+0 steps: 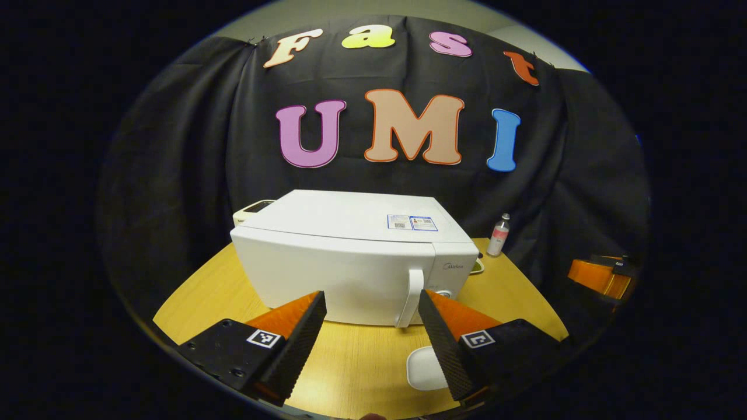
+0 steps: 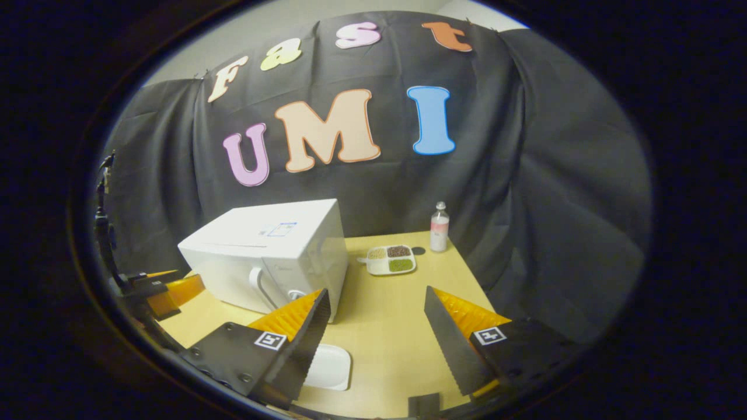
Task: Open the microwave oven with the left hand, put the food in, and close the microwave oven.
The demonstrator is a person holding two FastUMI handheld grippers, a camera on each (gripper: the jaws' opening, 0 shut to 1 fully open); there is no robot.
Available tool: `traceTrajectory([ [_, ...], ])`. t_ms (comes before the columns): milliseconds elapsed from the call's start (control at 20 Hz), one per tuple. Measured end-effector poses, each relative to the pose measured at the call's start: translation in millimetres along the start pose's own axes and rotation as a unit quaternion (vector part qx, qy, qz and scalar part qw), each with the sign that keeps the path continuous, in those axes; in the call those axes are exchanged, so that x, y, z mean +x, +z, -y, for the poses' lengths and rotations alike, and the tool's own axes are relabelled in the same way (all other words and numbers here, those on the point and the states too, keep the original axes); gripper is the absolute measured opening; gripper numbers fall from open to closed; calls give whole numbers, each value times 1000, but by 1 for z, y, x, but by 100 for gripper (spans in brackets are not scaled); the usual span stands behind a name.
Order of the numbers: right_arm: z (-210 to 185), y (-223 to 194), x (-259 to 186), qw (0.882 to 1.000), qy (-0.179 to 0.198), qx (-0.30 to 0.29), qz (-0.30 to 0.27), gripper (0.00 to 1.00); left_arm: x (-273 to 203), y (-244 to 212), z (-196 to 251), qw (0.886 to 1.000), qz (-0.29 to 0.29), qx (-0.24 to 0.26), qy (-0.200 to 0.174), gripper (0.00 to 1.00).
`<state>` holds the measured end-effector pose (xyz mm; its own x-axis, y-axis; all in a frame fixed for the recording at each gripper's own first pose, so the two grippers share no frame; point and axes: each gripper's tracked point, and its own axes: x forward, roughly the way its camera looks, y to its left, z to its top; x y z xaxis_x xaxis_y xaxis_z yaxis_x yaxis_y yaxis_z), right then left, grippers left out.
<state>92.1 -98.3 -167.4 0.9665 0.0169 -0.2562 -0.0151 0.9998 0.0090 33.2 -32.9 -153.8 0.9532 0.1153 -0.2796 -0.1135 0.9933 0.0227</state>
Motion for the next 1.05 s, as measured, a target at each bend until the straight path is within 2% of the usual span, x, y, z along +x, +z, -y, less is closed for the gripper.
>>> traceTrajectory([
  [50,1,10,-2,1000,1,-4,11,100,-3,7,-1,1000,7,-1,2,96],
  [100,4,22,-4,1000,-1,-7,22,92,-6,14,-3,1000,15,-2,6,97],
  [200,8,41,-11,999,-3,-15,45,92,-10,27,-6,999,30,-2,13,96],
  [250,10,50,-15,998,-5,-20,55,100,-12,32,-5,999,34,-4,13,97],
  [300,13,57,-18,998,-7,-24,62,100,-13,34,-6,999,35,-7,14,96],
  [350,14,59,-21,997,-6,-25,67,92,-15,34,-7,999,35,-9,16,96],
  [450,17,63,-25,997,-3,-22,71,92,-18,32,-9,999,32,-8,21,96],
  [500,17,63,-28,997,-1,-20,70,100,-19,31,-11,999,31,-5,25,96],
  [650,16,65,-37,997,5,-16,70,100,-27,33,-15,999,32,0,38,96],
  [700,14,68,-42,997,8,-16,73,92,-30,37,-12,999,35,-1,38,96],
  [1050,5,67,-58,996,33,-27,79,92,-42,44,-3,998,48,-1,36,96],
])
